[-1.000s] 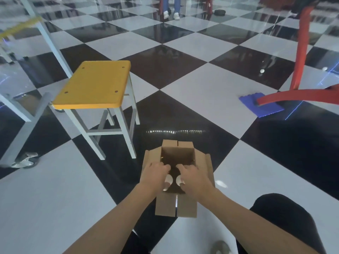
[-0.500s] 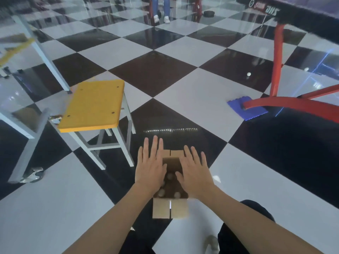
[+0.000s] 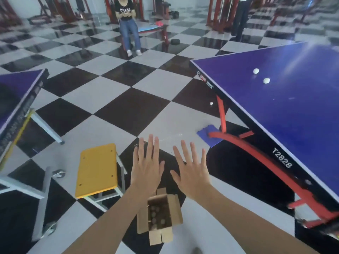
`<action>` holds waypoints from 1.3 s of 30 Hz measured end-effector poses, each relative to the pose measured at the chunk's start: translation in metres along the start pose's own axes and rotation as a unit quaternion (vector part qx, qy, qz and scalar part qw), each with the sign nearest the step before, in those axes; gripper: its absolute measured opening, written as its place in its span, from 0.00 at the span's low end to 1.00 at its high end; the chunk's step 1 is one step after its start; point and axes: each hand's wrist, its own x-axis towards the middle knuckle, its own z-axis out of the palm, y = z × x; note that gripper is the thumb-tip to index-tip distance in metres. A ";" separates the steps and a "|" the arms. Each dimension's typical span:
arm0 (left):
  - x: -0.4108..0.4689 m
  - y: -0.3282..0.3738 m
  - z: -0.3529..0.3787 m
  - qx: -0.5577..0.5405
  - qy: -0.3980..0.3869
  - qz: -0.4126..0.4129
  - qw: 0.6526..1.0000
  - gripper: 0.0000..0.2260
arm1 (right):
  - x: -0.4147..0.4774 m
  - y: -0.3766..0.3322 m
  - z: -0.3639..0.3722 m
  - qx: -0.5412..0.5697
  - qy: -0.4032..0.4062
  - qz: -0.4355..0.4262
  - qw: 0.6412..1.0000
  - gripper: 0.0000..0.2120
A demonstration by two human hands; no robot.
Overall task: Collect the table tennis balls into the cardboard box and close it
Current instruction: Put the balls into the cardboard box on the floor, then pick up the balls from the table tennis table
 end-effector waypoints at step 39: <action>0.592 0.234 -0.061 -0.043 0.033 0.256 0.965 0.35 | 0.339 0.449 -0.062 -0.088 -0.002 0.287 0.954 0.39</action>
